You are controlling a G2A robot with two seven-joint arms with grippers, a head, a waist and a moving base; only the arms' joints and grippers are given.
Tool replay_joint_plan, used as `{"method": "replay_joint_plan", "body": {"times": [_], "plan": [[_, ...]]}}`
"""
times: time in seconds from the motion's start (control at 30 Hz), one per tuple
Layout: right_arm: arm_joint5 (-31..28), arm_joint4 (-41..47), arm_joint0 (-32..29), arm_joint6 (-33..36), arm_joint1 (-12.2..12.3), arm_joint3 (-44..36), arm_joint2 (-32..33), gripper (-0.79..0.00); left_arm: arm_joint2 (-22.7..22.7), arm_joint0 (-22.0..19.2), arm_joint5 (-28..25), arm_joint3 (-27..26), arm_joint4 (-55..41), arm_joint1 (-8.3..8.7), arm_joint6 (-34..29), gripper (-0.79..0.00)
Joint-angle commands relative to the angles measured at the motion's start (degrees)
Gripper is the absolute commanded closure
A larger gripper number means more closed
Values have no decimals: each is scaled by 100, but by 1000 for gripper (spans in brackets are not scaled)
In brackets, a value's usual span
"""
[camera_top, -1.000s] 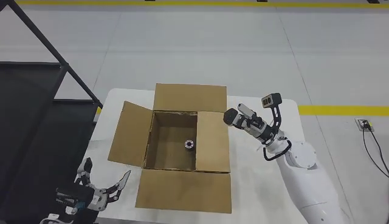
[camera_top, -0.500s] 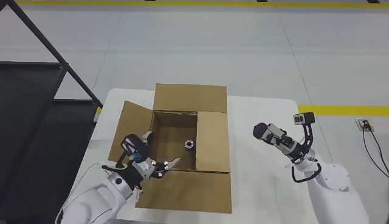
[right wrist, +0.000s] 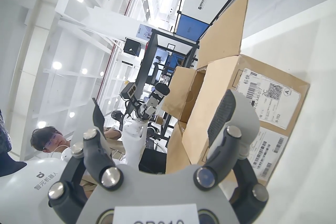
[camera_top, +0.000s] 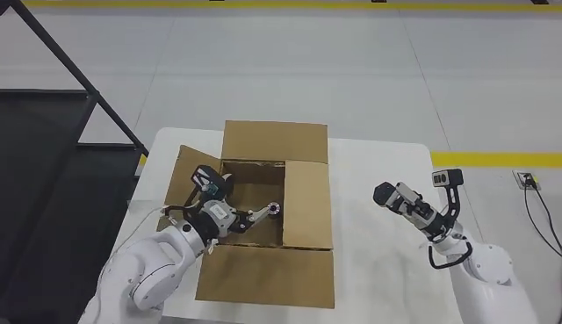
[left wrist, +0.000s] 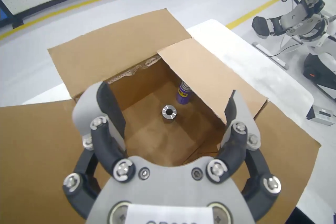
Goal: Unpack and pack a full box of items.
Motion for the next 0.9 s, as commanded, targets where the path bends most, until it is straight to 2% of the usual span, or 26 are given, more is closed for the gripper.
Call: {"method": "replay_joint_plan", "body": {"times": [0.0,0.13,0.27,0.4,0.5,0.67,0.87], "plan": [[-74,3,-34,45,28,-35,67,-785,240,-282,137,264,-420,-39,-442,-785],[-318,15,-199,164,94,-122,263,-785,668,-956,223,966,-1400,-127,-1270,-785],[-581,168,-472,170,158,-212,540,-785,1183,-1656,236,1918,-2513,-262,-1927,-785],[-776,449,-784,195,222,-283,861,-785,1715,-2218,142,2725,-3215,-421,-2221,-785],[-875,611,-982,219,261,-309,1040,-785,1969,-2469,0,3093,-3513,-514,-2183,-785],[-1005,807,-1196,208,306,-306,1196,-785,2068,-2564,-249,3036,-3580,-559,-1879,-785],[-1180,1055,-1340,127,345,-244,1335,-785,2050,-2406,-327,2393,-3267,-546,-1408,-785]]}}
